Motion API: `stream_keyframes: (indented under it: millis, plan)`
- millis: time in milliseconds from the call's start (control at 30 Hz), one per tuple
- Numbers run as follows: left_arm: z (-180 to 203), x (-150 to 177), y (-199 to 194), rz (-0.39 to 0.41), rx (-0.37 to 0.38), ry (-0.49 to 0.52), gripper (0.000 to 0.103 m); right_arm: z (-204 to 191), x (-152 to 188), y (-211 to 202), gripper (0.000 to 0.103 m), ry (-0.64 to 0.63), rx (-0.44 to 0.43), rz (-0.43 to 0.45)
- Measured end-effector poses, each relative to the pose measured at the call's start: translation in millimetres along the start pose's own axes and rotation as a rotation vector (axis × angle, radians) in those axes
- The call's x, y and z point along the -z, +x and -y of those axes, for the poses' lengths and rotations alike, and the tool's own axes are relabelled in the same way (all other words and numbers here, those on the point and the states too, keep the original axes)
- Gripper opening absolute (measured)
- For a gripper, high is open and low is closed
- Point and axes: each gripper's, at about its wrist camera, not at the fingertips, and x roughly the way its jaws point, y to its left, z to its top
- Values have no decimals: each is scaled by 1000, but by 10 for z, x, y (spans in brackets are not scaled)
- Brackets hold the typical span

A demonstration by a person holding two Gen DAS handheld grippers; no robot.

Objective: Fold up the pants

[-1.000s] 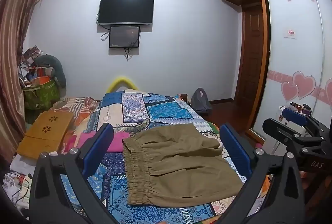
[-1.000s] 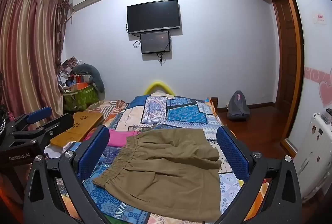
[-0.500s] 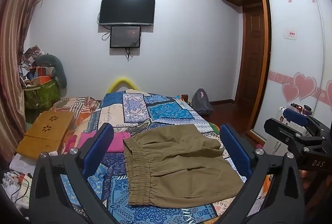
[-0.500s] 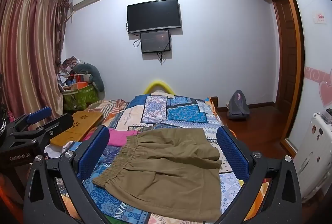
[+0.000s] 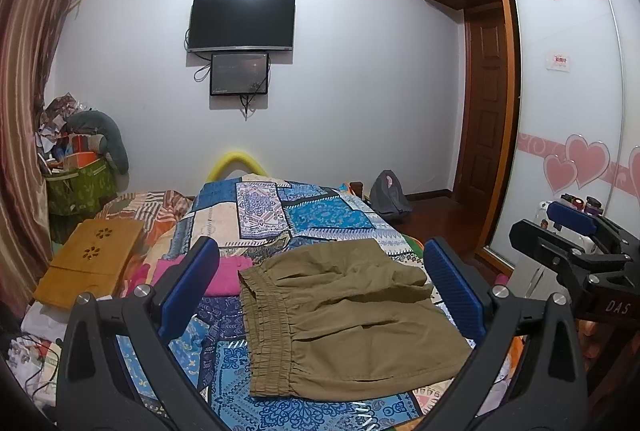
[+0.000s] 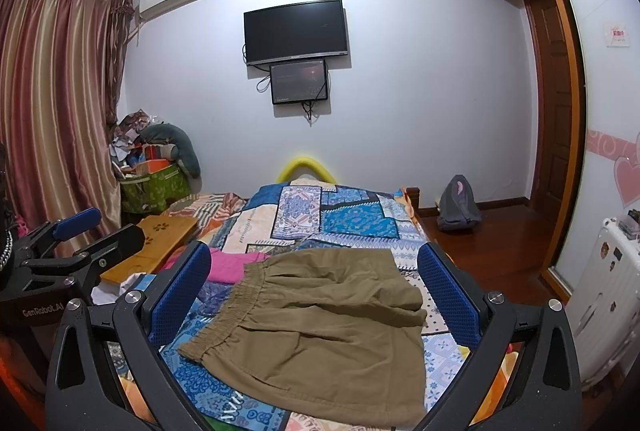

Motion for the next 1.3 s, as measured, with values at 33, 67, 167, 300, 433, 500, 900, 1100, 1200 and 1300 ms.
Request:
stream_keyframes:
  millis: [33,67,167,300,433,500,900,1100,1200,1300]
  plan:
    - [-2,-1,4,-1,0,0,103,9,-19,-4,103,0,1,0]
    - [-1,-2,4,-1,1,-1,103,12,-19,-4,103,0,-2,-1]
    - [3,-13,15,-6,1,-4,103,9,-17,-3,103,1,0,0]
    - [5,-9,11,-7,2,-3,103,4,-16,-4,103,1,-1,0]
    - [5,-8,9,0,-3,-1,103,-3,-30,-9,103,-2,0,1]
    - [2,-5,8,2,-8,-2,103,-7,-28,-9,103,-3,0,1]
    - [-22,21,60,-11,-13,-11,103,-27,-31,-25,103,-8,2,5]
    - [-45,38,68,-15,-13,-22,103,-22,-35,-35,103,-8,2,5]
    - [-42,38,71,-15,-13,-22,103,-9,-43,-31,103,-6,3,3]
    - [-45,44,75,-17,-12,-20,103,11,-48,-28,103,-4,5,0]
